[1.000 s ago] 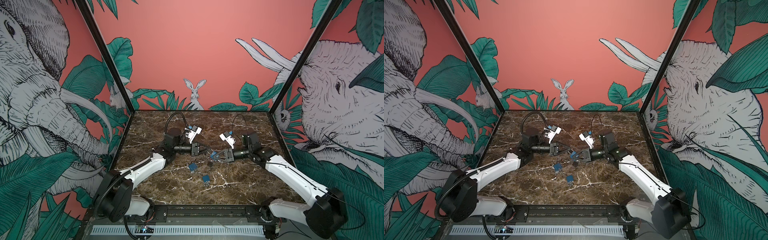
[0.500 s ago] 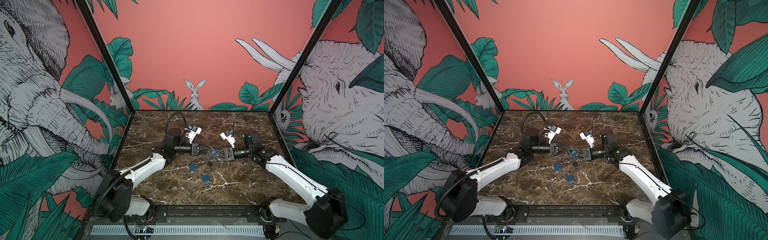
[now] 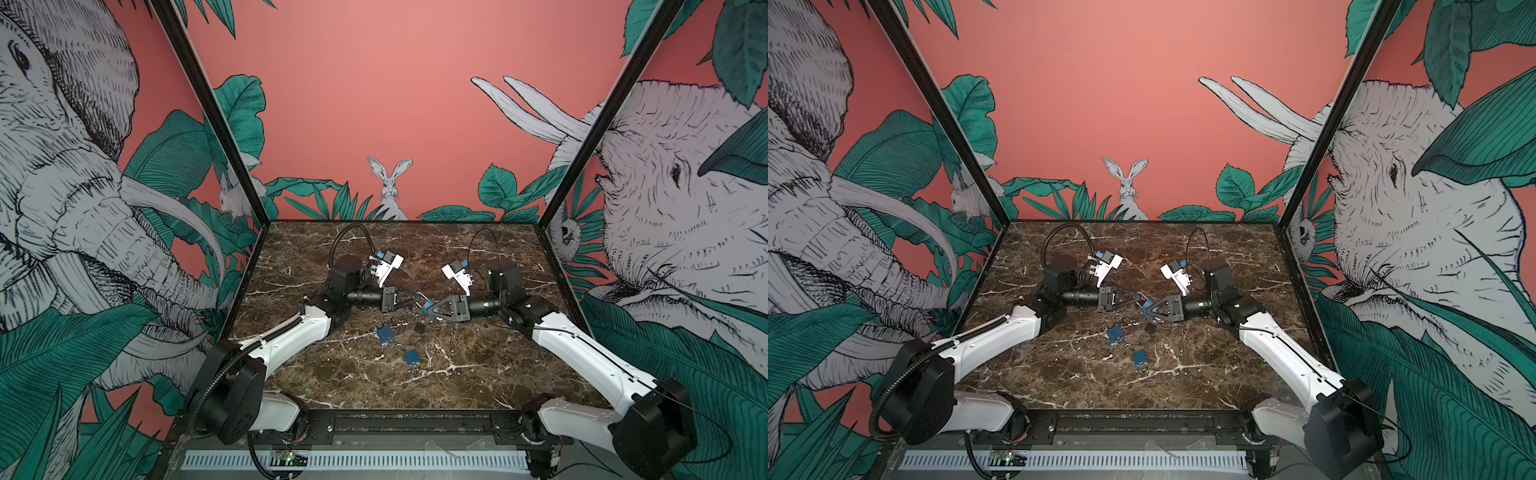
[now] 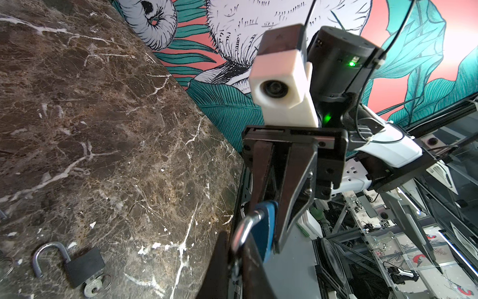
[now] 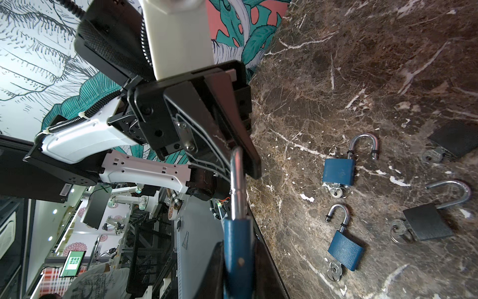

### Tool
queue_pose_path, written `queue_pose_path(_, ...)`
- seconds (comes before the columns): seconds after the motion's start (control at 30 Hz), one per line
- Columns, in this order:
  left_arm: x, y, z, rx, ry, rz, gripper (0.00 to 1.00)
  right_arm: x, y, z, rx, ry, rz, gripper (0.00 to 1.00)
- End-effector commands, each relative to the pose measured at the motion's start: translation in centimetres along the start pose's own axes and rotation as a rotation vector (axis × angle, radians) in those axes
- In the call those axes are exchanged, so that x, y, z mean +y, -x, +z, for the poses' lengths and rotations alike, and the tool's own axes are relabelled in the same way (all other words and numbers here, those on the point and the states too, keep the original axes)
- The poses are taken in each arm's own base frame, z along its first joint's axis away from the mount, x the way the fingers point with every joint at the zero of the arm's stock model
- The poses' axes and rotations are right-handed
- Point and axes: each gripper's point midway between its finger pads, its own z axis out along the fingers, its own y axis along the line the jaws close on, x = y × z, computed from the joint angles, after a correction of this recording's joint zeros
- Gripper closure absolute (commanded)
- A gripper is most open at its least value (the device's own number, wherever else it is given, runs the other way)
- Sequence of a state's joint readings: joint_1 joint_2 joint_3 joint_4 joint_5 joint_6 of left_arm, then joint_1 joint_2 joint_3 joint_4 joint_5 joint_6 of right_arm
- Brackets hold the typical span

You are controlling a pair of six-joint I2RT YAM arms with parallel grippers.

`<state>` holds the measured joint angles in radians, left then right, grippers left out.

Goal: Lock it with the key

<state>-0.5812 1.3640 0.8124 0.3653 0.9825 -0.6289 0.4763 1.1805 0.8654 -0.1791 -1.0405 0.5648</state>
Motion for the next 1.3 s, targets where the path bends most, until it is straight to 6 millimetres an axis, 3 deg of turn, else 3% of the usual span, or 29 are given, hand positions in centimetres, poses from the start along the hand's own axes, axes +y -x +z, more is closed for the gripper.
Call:
queue_pose_path(0.0, 0.0, -0.2, 0.0, -0.002, 0.006, 0.016, 1.00, 2.9, 1.1, -0.6, -0.040, 0.086, -0.086, 1.00)
queue_pose_path(0.43, -0.1, -0.6, -0.1, 0.003, -0.005, -0.007, 1.00, 3.0, 1.5, -0.6, -0.068, 0.107, -0.082, 1.00)
queue_pose_path(1.27, -0.1, -2.2, 0.8, 0.053, 0.023, -0.071, 1.00, 1.2, 1.4, -0.4, -0.088, -0.010, -0.127, 1.00)
